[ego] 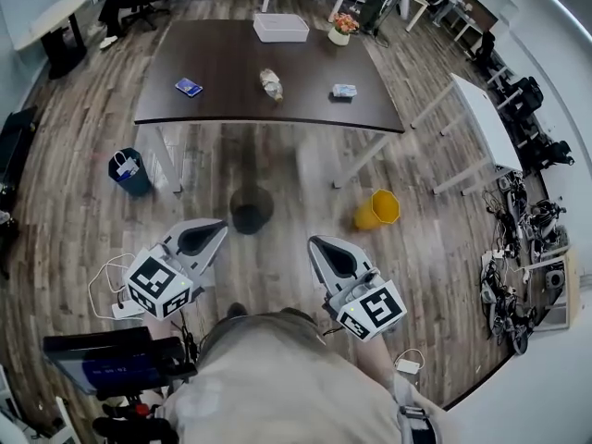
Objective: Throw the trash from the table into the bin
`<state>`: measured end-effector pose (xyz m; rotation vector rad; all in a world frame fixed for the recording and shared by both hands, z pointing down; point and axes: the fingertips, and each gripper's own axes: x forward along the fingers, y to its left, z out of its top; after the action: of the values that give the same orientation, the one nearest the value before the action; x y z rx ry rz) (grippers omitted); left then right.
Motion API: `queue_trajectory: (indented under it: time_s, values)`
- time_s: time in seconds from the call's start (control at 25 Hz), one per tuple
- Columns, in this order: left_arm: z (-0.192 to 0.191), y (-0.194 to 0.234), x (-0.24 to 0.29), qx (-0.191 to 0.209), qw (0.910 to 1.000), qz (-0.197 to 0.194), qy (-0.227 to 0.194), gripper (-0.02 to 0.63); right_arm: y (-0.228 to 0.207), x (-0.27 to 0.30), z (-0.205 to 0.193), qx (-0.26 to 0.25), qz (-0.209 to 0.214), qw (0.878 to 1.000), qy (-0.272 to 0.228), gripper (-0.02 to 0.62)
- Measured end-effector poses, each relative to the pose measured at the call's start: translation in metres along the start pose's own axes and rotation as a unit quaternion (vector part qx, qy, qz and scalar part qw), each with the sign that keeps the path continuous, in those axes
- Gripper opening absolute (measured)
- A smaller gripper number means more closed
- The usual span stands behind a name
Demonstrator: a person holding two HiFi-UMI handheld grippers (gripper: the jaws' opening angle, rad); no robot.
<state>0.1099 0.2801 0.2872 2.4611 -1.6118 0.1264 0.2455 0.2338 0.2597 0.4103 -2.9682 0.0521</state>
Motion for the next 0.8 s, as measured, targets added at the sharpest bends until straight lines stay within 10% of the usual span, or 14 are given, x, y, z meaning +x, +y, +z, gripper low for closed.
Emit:
queue_trajectory:
  time_s: [0.44, 0.8]
  values:
    - [-0.005, 0.021, 0.024, 0.001, 0.9992, 0.030, 0.026, 0.014, -0.036, 0.033, -0.013, 0.016, 0.041, 0.999, -0.002, 0.011]
    - [0.023, 0.033, 0.136, 0.020, 0.9970, 0.038, 0.063, 0.014, -0.151, 0.038, -0.010, 0.073, 0.072, 0.994, -0.050, 0.011]
